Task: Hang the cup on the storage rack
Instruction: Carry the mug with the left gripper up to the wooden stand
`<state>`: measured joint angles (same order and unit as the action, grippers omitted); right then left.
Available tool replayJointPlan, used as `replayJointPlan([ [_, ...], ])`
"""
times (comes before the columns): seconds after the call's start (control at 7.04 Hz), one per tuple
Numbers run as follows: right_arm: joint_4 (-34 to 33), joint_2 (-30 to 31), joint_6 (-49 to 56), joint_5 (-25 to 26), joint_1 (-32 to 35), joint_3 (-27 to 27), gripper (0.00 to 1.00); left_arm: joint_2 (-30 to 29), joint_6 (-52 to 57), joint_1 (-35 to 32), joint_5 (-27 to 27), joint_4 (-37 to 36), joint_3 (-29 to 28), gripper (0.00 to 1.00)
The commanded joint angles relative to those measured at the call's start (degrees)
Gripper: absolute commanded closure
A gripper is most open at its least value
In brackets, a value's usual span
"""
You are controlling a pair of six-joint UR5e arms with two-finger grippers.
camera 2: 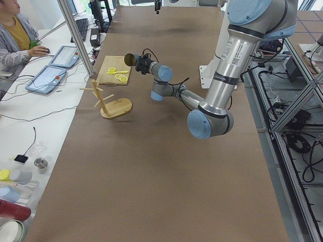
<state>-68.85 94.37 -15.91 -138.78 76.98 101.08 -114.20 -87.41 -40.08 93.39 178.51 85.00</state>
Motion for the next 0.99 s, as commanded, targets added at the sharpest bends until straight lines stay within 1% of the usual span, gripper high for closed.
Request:
replayJointPlan([
  [0.0, 0.03, 0.2, 0.0, 0.0, 0.27, 0.26, 0.0, -1.72, -11.87, -6.21, 6.49, -0.09, -3.59, 1.0],
  [0.14, 0.2, 0.11, 0.0, 0.0, 0.36, 0.26, 0.0, -3.56, -18.78, -10.33, 12.19, 0.0, -6.83, 1.0],
  [0.28, 0.81, 0.2, 0.0, 0.0, 0.45, 0.35, 0.0, -4.97, -23.11, -11.94, 13.9, 0.0, -8.86, 1.0],
  [0.57, 0.82, 0.2, 0.0, 0.09, 0.63, 0.7, 0.0, -6.73, -35.49, -13.53, 14.09, 0.52, -10.11, 1.0],
  [0.71, 0.82, 0.2, 0.0, 0.35, 0.63, 0.7, 0.0, -6.83, -39.64, -13.53, 14.1, 3.31, -11.16, 1.0],
  [0.85, 0.82, 0.29, 0.0, 0.61, 0.63, 0.7, 0.0, -6.83, -48.64, -13.62, 13.75, 8.82, -13.61, 1.0],
])
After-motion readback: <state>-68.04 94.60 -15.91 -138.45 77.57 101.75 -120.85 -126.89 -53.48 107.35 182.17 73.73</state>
